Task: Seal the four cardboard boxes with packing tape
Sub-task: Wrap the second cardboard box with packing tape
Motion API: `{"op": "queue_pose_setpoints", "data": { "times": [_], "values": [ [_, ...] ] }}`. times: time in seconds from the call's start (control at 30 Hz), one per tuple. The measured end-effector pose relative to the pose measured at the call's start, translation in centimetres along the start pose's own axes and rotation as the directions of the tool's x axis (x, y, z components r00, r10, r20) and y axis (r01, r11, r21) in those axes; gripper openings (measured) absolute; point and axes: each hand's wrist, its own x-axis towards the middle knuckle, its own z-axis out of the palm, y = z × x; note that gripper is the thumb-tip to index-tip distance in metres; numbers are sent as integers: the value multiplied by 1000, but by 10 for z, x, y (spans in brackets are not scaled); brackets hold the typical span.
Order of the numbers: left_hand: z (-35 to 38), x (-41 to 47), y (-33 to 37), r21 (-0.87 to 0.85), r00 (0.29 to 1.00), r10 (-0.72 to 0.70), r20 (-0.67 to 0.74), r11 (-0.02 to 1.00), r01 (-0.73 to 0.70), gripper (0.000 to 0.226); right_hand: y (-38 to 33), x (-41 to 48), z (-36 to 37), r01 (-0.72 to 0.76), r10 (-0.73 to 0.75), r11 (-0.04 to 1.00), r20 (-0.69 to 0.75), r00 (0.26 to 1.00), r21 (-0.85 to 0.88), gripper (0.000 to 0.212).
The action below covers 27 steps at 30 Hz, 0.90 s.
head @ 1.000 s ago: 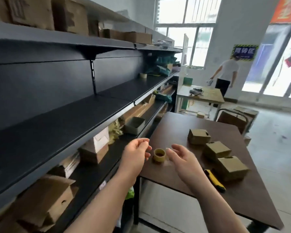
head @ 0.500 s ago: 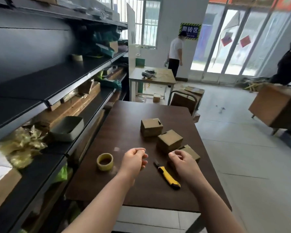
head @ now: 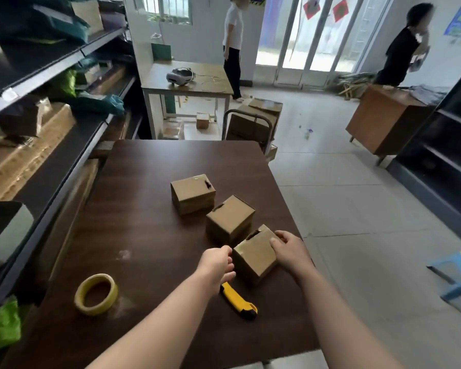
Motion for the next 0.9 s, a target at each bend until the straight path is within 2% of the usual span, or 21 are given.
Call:
{"op": "queue_pose_setpoints", "data": {
  "times": [0.2,0.27,0.5,0.6,0.73,0.83,0.9],
  "values": [
    [30,55,-10,-7,992,-92,-87,996,92,16,34,73,8,-65,77,991,94,993,-121,48],
    [40,72,-14,-32,986,-122,-116,992,119,8,43,94,13,-70,93,985,138,986,-159,50],
    [60,119,-32,-45,961,-155,-227,988,149,24,68,143,25,-64,127,971,271,954,-230,63],
    [60,126,-34,-64,961,-172,-217,985,162,19,72,151,27,-43,125,960,288,950,-275,62],
    [45,124,-25,55,957,-38,-286,997,56,21,58,147,29,13,52,963,232,971,-271,53],
    [19,112,-11,120,933,56,-355,993,-14,16,38,131,38,50,3,975,242,970,-215,45],
    [-5,104,-3,156,915,92,-392,987,-33,31,22,115,50,81,-25,973,253,967,-215,40]
  ]
}}
